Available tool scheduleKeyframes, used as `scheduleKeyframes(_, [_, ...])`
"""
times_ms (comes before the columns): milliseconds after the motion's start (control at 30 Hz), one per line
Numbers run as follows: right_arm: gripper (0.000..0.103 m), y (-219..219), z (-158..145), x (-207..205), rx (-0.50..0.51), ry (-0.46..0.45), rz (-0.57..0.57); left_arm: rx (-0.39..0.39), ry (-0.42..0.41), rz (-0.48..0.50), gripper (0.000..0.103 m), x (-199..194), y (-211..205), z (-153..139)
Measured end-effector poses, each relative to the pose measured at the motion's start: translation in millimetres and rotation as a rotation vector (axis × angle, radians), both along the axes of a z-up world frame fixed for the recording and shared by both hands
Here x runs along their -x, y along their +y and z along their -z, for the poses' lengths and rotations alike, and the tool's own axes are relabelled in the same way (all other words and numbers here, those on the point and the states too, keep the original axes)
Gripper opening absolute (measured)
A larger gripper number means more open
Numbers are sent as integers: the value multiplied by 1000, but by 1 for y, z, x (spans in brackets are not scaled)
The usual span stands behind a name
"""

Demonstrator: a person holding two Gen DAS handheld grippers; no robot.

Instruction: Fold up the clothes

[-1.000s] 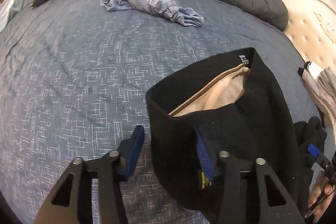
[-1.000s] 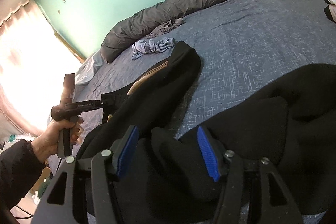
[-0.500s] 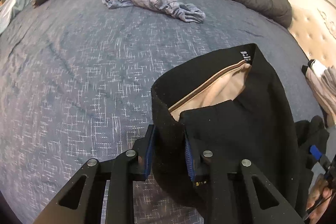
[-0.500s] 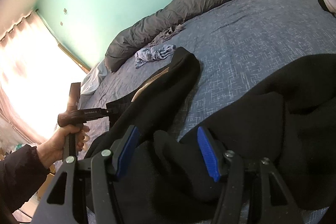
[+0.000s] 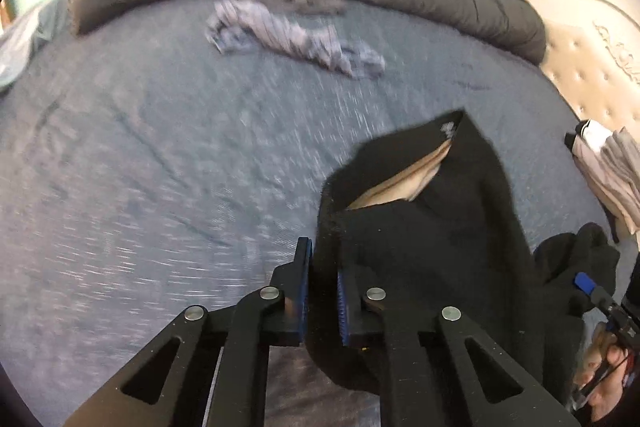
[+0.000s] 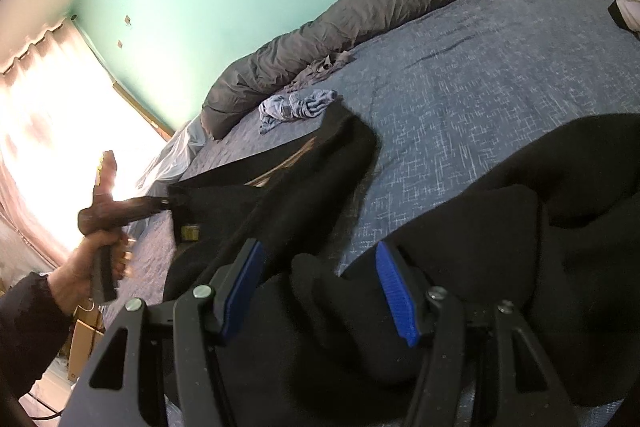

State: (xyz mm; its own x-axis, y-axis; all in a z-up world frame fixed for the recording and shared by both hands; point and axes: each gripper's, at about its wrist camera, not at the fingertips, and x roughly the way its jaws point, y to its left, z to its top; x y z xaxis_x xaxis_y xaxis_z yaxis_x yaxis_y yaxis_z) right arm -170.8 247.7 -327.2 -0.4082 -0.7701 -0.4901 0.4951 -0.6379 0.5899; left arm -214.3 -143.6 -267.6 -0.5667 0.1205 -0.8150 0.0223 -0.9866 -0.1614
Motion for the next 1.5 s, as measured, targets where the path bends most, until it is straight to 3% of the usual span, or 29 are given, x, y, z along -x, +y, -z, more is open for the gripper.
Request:
scheduleKeyframes(233, [60,-2,-12,-5,-4,23,-4,30,64,-94,8,-49,-58,-71])
scheduleKeyframes(467, [60,-7,-35,-14,-41,44,-48,31,69,-205,8,-118,-117,-106])
scheduleKeyframes(533, [60,-9,-41,-18,-86,56,-72,36,64,-236,8,-135,-130,-106])
scheduleKeyframes(800, [60,-10,-44,-21,-290,45,-152,-63,-108,-292,10,-159,-155,-46])
scheduleKeyframes(933, [65,-2,-43,-21,-379,54,-176,-97,-115,-325,20,-167,-163,-37])
scheduleKeyframes(1000, [68,5,-43,-17,-396,47,-171,-88,-90,-339,42,-170,-165,-45])
scheduleKeyframes(1167, [68,22,-42,4,-393,2,-112,-100,-58,-269,46,-148,-162,-52])
scheduleKeyframes(1500, [68,34,-39,22,-400,-2,-105,-163,-96,-100,47,-31,-111,-15])
